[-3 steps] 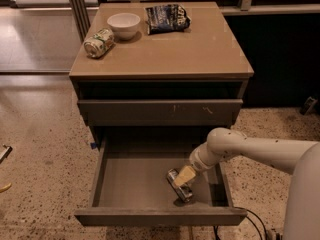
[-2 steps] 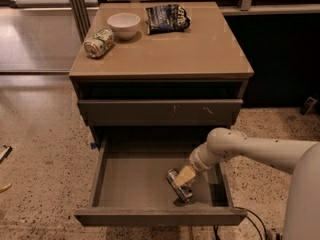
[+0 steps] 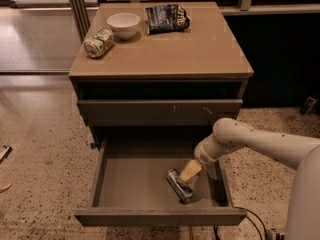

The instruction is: Open top drawer

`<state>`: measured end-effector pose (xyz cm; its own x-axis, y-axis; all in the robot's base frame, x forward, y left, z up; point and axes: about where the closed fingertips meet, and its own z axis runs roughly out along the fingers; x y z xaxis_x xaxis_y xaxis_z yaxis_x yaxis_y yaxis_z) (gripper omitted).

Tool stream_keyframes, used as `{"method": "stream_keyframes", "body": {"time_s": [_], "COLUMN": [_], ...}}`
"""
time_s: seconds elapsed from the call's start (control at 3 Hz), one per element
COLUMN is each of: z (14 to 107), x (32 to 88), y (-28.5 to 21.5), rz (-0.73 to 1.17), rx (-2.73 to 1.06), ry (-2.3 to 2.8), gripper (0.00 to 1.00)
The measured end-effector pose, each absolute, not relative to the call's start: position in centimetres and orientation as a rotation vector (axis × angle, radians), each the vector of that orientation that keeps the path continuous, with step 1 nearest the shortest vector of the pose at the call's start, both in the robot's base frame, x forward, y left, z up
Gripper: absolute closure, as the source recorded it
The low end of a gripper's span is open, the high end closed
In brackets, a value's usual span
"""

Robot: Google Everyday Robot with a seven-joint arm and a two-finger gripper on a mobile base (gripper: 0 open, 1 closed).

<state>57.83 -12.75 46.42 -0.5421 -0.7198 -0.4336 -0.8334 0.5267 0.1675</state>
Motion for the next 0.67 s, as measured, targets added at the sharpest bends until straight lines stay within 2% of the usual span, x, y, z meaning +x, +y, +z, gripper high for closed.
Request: {"method": "stream_keyframes", "body": {"time_s": [0.67], "z": [55.8], "x": [58.0], "y": [-17.8], "rz": [0.329], "rx": [-1.328], "ry": [2.509], "gripper": [0.00]}}
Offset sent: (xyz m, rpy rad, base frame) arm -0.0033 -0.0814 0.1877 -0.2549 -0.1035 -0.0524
